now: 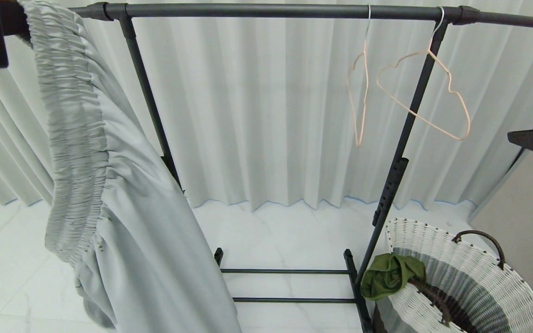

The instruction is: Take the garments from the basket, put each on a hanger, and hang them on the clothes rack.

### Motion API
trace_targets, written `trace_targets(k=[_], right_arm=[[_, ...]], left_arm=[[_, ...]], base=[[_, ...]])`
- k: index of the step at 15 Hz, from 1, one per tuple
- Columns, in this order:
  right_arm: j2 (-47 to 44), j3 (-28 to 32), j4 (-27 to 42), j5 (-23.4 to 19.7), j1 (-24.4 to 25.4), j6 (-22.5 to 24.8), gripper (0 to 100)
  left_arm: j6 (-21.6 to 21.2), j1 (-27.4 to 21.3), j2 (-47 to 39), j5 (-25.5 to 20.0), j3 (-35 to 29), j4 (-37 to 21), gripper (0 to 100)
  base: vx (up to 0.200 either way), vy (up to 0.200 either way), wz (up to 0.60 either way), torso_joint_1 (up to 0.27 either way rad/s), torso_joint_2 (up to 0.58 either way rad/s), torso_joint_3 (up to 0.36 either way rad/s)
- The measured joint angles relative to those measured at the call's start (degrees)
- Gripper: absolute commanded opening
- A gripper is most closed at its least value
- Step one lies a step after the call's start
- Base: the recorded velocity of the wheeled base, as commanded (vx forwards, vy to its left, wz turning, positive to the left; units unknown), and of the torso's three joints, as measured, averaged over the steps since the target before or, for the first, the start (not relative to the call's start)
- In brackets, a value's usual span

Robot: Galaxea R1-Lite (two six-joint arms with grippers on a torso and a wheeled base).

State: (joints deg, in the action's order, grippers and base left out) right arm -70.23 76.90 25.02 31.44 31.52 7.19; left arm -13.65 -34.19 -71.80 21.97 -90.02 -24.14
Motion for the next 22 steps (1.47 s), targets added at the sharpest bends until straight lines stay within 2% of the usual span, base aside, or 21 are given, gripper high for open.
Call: trace_targets(k=[6, 11, 14, 22], right_arm=[[-0.16, 0.02, -0.09, -0.66, -0.05, -0.17, 100], [-0.16, -0.55, -2.33, -10.51, -6.62, 1.29, 100], [-0.22, -0.88, -3.18, -12.95, -9.81, 1.34, 100], [-1.54, -2.86, -3.43, -13.02, -11.58, 0.55, 100]], left_arm=[[-0.41, 0.0, 0.0, 0.0, -0.09, -0.02, 0], [-1.21, 0.02, 0.34, 0.12, 0.49, -0.06, 0], [-1.07, 0.9, 0.39, 0.23, 1.15, -0.06, 0], [-1.18, 1.43, 0.52, 0.17, 1.27, -0.06, 0]], base=[[0.0, 0.0, 0.0, 0.184, -0.48, -0.29], [0.0, 0.0, 0.0, 0.039, -0.1, -0.057], [0.2, 0.0, 0.0, 0.007, 0.0, -0.002], [0.2, 0.0, 0.0, 0.004, 0.0, 0.002]])
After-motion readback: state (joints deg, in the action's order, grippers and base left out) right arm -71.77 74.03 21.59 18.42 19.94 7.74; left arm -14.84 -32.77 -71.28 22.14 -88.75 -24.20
